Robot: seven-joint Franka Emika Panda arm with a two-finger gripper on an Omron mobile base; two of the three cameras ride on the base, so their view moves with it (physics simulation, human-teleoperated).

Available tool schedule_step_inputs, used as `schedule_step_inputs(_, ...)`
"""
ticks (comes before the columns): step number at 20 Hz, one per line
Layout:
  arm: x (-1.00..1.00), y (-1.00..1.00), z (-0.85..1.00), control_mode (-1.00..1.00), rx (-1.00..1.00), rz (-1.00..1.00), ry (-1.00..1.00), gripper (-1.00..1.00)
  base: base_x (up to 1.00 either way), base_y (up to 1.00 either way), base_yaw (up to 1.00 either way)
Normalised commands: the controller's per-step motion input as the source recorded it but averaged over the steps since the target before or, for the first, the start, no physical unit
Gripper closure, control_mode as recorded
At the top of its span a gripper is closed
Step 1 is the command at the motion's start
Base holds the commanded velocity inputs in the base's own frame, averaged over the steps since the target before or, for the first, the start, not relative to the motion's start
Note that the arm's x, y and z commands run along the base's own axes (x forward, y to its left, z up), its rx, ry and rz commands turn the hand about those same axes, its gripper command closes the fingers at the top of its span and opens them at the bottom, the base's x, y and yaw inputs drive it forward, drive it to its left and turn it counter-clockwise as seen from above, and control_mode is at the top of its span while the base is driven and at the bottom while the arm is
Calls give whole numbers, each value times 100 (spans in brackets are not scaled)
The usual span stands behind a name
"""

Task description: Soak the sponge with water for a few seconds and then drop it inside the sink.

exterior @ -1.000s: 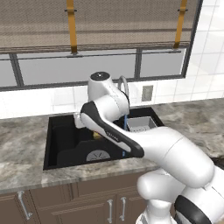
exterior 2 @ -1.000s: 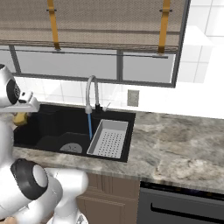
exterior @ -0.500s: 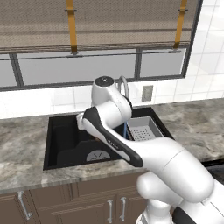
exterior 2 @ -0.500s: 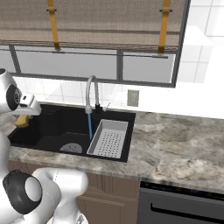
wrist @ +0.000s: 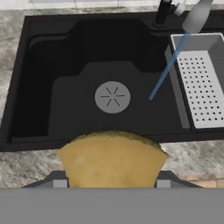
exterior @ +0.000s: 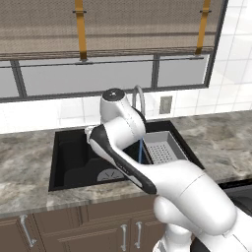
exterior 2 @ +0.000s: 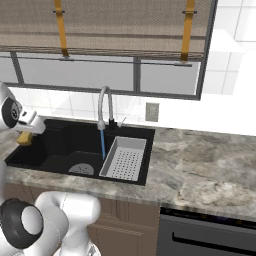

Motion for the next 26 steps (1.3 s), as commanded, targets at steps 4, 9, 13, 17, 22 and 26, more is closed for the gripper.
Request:
schedule_step_inputs(4,1,0,0,-100,0,-17,-5,100,0,0,0)
schedule_step_inputs(9,3,0,-1,-100,0,-18,-9,100,0,0,0)
schedule_step_inputs(13,8,0,-3,-100,0,-18,-10,100,0,0,0)
schedule_step_inputs(17,12,0,-7,-100,0,-19,-8,100,0,0,0)
schedule_step_inputs(22,9,-4,-19,-100,0,-17,-5,100,0,0,0)
schedule_step_inputs(26,5,-7,-23,-100,0,-16,-4,100,0,0,0)
